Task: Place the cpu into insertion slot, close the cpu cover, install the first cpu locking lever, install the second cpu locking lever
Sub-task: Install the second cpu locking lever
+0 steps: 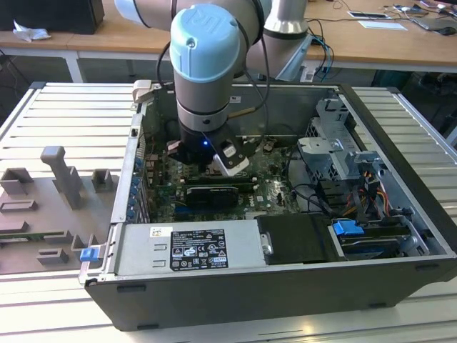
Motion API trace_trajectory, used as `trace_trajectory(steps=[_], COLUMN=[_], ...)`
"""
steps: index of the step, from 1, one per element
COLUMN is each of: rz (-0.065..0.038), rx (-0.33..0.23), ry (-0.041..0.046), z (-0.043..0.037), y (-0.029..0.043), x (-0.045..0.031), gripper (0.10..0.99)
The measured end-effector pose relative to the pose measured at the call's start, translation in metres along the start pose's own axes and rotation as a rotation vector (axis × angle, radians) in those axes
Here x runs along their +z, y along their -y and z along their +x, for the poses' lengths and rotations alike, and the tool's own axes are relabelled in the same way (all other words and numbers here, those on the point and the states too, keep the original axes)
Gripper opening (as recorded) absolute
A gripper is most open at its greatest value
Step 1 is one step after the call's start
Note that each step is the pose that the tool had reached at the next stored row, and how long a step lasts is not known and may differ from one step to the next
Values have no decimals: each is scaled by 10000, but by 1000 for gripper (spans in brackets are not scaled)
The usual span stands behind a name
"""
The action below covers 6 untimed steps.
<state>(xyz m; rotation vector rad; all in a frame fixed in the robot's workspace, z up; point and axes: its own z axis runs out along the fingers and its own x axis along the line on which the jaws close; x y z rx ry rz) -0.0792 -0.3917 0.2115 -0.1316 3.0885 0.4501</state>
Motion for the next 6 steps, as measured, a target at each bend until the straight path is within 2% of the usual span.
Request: trace_trajectory(steps=[4,6], rz=[1,-2], rx=[0,-1], ry=[0,2], z=[-2,-3], y=[-19,-21], x=[-66,-71], gripper=[106,106])
